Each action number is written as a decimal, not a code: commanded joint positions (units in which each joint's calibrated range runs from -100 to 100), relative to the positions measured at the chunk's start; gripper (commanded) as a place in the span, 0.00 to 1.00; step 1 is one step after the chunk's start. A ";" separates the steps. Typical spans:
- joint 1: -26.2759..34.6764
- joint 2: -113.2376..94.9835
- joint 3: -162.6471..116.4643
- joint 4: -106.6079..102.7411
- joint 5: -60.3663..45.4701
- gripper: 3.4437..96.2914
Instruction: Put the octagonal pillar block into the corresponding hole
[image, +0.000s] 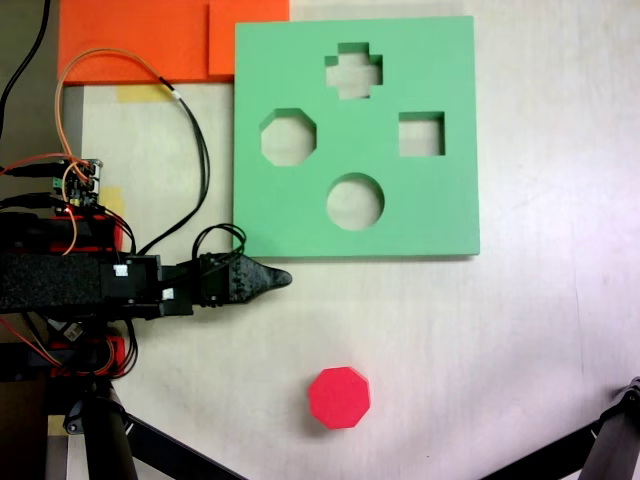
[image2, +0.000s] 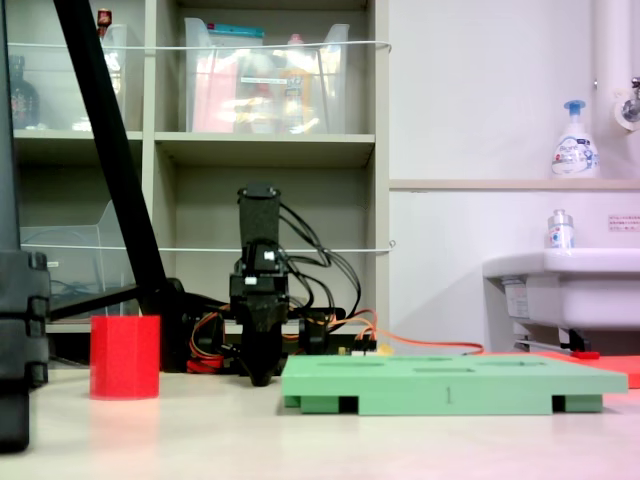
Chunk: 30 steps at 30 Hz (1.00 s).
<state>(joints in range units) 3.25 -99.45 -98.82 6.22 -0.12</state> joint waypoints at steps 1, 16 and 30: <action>0.20 -0.55 -1.18 -5.40 0.24 0.49; 0.24 -0.55 -1.18 -5.40 0.24 0.49; -9.82 -0.55 -1.18 -0.20 21.64 0.50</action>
<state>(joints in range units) -6.32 -99.45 -98.82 6.22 17.95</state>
